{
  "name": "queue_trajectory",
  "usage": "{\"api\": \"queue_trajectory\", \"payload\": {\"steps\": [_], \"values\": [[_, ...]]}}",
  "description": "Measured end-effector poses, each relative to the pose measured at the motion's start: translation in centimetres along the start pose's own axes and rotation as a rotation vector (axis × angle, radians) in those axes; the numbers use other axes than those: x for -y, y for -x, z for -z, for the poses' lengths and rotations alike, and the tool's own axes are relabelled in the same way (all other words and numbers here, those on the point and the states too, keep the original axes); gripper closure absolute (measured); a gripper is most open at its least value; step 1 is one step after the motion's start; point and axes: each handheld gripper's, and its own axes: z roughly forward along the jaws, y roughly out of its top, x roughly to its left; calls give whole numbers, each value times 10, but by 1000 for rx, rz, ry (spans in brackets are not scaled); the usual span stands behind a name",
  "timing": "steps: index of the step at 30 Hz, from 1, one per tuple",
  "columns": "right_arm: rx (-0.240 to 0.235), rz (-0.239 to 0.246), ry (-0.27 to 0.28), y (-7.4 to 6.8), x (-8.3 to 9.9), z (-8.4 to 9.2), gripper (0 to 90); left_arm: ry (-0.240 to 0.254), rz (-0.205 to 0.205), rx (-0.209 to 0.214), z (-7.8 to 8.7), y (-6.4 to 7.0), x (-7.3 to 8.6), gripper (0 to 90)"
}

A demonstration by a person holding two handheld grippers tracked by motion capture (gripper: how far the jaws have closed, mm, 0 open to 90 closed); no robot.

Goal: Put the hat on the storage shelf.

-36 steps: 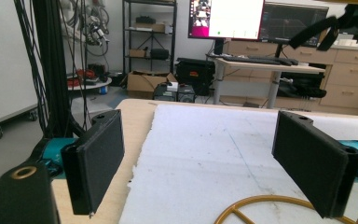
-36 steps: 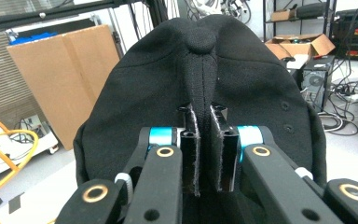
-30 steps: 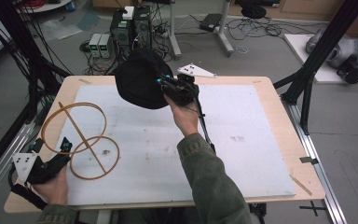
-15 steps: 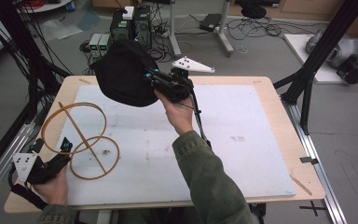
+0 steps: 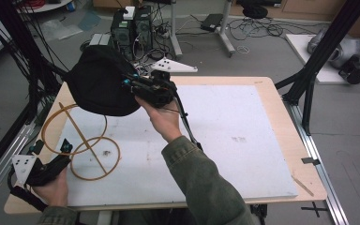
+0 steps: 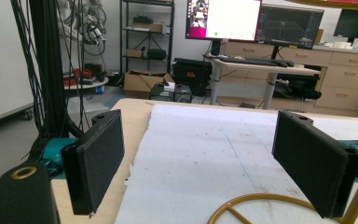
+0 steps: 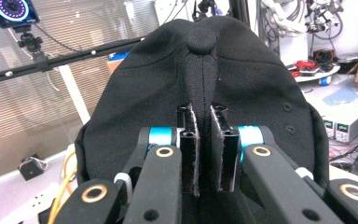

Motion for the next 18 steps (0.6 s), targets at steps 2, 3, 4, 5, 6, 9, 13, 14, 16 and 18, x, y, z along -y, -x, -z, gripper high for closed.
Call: {"api": "queue_trajectory", "payload": {"steps": [2, 3, 4, 5, 6, 9, 13, 14, 16, 18], "values": [[-13, 1, -1, -6, 0, -4, 838, -3, -2, 0, 1, 0, 0, 171], [-16, 4, -4, -9, -1, -5, 838, -6, -1, 0, 1, 0, 0, 171], [-16, 4, -4, -9, -1, -5, 838, -5, 2, -1, 2, 0, 0, 171], [-31, 0, -16, -13, -1, -7, 838, -5, 0, 0, 3, 0, 0, 171], [-38, 3, -24, -14, -1, -9, 839, -4, -2, -1, 3, 0, -1, 171], [-50, 8, -39, -18, -1, -11, 838, -8, -3, 2, 4, 0, 0, 171], [-91, 26, -68, -28, 0, -18, 839, -8, 0, 3, 5, -1, 0, 171], [-94, 28, -78, -30, 0, -20, 838, -11, -1, 2, 6, -2, 0, 171], [-97, 30, -85, -32, 0, -21, 839, -10, 0, 1, 6, -2, 0, 170], [-97, 36, -103, -37, 0, -25, 839, -7, 1, 0, 7, -2, -1, 171]]}}
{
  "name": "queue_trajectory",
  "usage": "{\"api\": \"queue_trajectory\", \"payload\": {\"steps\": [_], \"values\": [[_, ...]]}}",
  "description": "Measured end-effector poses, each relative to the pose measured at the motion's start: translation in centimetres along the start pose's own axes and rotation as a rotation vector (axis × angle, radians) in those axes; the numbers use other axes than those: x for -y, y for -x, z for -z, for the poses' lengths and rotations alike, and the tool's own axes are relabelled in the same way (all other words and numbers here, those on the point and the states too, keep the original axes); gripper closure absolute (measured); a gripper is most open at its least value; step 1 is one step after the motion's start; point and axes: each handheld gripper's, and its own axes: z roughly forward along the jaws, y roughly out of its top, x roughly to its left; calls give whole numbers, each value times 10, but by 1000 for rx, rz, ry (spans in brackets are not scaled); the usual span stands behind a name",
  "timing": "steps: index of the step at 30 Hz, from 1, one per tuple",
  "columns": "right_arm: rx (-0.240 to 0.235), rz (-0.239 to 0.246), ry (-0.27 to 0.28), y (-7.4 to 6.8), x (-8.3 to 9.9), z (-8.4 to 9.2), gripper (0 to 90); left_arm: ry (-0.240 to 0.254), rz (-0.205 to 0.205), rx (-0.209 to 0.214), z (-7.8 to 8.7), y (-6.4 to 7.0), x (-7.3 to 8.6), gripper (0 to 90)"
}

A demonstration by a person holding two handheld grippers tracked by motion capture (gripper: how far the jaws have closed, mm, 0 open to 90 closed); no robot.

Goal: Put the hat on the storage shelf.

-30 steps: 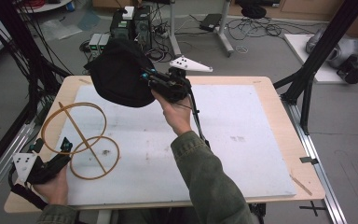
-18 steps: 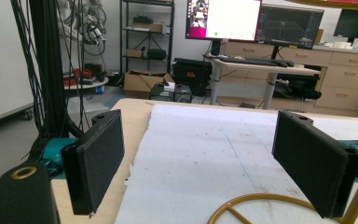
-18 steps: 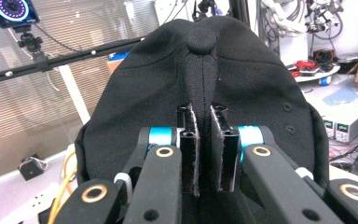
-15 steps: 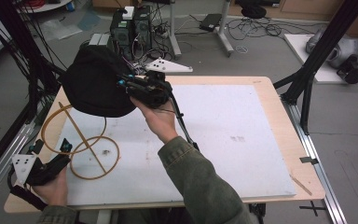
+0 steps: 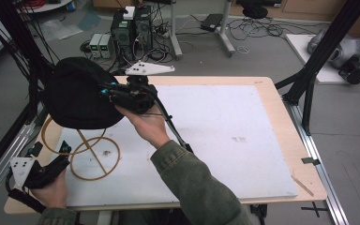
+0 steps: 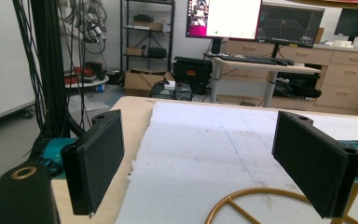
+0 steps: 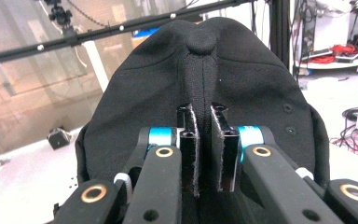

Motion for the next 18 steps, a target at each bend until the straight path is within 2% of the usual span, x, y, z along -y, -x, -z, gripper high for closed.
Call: {"api": "queue_trajectory", "payload": {"steps": [4, 12, 15, 18], "values": [[-2, 13, -45, -10, 1, -10, 839, -2, 0, -1, 0, -1, 0, 171], [-31, 17, -78, -20, 6, -24, 839, -3, 0, 1, -1, -1, 0, 171], [-50, 32, -103, -26, 10, -32, 839, -2, 1, 1, -1, -1, 0, 171], [-48, 56, -129, -30, 14, -38, 839, -4, 3, 0, -1, -2, 1, 171]]}}
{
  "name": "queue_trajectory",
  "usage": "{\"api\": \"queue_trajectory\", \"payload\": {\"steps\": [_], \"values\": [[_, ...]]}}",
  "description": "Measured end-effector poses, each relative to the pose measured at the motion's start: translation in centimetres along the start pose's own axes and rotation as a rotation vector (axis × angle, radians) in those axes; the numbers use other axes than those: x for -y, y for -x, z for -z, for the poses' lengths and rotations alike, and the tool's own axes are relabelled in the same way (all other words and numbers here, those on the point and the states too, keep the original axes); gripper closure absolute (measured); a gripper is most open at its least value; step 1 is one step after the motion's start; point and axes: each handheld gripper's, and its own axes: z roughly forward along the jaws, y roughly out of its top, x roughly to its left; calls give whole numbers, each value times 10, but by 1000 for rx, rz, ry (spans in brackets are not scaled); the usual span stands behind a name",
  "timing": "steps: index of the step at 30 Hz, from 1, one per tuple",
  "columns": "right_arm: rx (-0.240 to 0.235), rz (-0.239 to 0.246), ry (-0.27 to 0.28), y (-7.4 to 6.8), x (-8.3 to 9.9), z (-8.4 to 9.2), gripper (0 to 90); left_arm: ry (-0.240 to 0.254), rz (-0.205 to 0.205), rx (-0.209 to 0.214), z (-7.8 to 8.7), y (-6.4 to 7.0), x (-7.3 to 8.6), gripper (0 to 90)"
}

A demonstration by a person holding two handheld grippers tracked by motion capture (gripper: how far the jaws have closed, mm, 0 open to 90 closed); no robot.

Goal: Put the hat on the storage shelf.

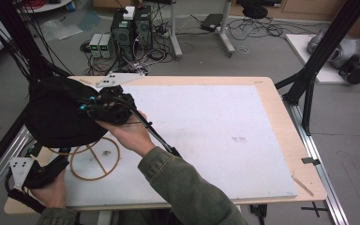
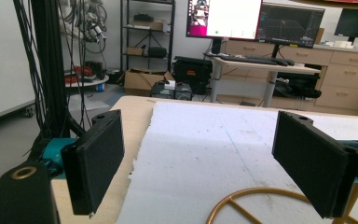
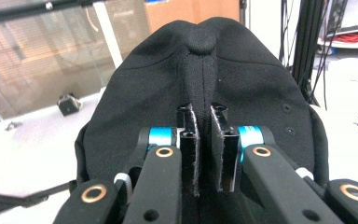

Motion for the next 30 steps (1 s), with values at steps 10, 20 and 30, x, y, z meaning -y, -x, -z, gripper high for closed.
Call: {"api": "queue_trajectory", "payload": {"steps": [10, 20, 30], "values": [[-3, 21, -21, -3, 0, -1, 838, -1, 22, -7, -1, -2, 1, 171], [-25, 25, -22, -7, 2, -4, 718, 0, 29, -8, 0, -3, 1, 171], [-47, 9, -27, -3, 8, -3, 427, 0, 28, -8, 0, -2, 1, 171]]}}
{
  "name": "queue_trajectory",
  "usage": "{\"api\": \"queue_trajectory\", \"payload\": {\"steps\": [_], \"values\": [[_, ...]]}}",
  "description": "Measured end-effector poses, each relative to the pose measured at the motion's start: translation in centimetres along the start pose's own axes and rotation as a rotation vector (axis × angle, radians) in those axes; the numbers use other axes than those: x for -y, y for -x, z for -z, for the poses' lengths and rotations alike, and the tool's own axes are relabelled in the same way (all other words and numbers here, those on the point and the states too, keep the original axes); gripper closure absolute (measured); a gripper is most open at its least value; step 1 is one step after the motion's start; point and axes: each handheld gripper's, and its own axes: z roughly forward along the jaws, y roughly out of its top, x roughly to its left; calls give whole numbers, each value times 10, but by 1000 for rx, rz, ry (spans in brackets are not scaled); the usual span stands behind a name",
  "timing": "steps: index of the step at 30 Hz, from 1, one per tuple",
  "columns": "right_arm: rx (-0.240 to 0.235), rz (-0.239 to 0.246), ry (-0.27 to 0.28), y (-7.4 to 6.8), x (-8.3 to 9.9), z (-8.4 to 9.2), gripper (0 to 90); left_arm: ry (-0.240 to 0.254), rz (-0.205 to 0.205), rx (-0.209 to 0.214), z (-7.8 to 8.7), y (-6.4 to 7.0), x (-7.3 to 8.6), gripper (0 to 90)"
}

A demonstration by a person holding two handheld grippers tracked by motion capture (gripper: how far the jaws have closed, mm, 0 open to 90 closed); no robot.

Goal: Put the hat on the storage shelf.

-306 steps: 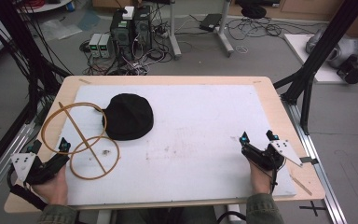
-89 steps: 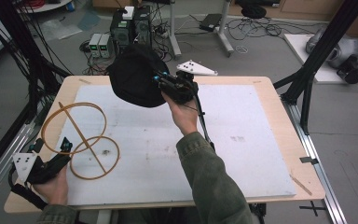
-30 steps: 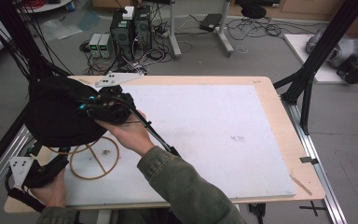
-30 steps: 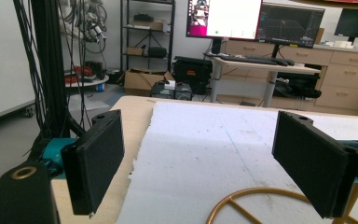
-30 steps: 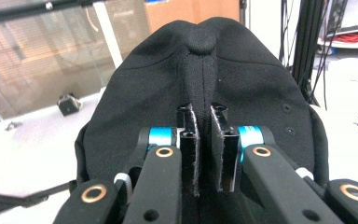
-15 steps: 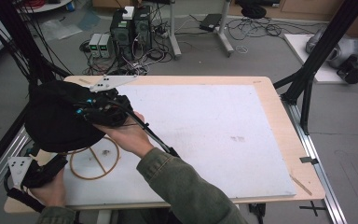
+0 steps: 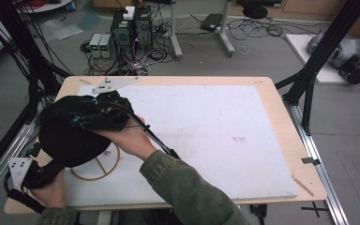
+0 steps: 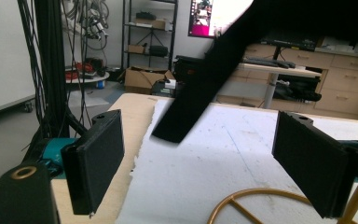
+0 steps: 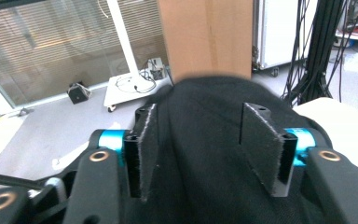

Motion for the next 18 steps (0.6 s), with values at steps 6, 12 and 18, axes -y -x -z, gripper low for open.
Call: {"api": "queue_trajectory", "payload": {"steps": [6, 12, 18], "values": [[18, -1, 6, 4, 3, 6, 274, -1, 0, 3, 0, 1, 0, 171], [125, 22, 83, 8, 9, 18, 120, -3, -2, 5, 0, 1, 0, 171], [236, 45, 120, 21, 13, 38, 110, -2, -7, 3, 1, 1, 0, 171]]}}
